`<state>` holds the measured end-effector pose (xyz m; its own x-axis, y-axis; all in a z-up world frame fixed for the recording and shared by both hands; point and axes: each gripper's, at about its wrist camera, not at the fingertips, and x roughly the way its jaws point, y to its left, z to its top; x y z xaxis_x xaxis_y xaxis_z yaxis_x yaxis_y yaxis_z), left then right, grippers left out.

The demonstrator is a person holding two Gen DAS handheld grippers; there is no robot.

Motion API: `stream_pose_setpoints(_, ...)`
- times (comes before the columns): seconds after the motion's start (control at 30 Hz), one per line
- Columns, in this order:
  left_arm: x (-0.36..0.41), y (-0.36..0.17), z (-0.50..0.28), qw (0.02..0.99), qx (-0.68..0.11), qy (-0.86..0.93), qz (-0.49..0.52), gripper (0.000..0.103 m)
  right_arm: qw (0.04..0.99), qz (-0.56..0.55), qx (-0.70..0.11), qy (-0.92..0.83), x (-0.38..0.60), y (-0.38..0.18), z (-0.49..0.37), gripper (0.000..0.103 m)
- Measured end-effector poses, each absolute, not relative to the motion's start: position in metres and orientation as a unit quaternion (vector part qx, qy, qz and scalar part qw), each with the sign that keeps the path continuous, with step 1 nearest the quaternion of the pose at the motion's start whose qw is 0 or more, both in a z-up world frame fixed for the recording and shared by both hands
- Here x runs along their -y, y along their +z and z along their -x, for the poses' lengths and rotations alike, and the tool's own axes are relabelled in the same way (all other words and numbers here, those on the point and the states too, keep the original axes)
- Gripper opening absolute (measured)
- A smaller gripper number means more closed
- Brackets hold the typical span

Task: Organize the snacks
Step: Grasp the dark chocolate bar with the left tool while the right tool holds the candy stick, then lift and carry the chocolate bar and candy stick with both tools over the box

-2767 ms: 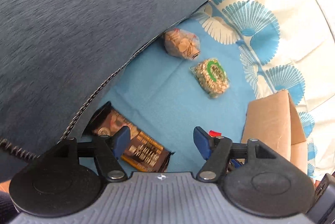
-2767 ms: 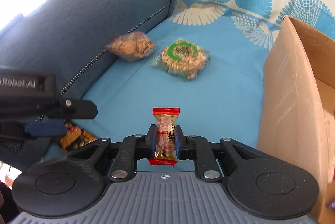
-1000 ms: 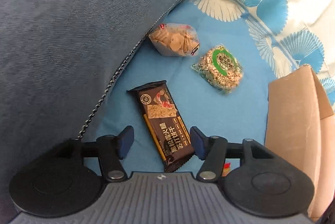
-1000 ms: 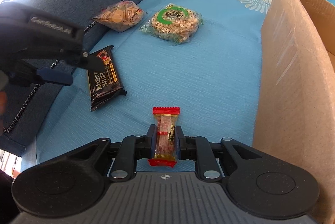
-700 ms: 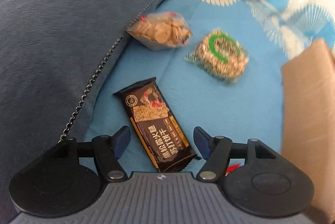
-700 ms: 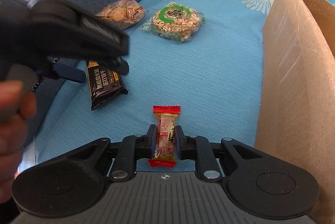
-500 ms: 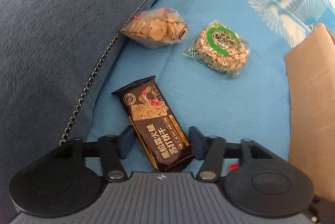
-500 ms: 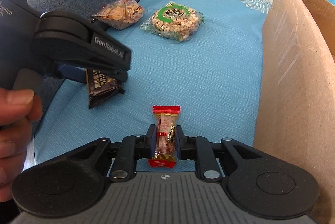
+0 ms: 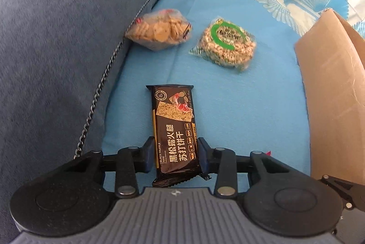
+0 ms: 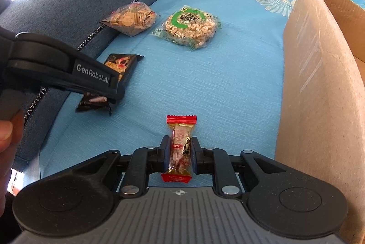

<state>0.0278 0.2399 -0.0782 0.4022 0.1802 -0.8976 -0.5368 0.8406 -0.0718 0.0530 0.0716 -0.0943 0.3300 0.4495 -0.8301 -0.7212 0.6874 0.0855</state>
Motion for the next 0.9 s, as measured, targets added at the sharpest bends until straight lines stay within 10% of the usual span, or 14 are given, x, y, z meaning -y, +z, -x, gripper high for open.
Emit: stream_pose_setpoints(0.9,-0.2327,-0.0838,-0.0361,0.816,-0.512,0.223,0.146,0.043,0.808,0.160,-0.436,0.362,-0.0739,-0.0905,-0.0481,0.019)
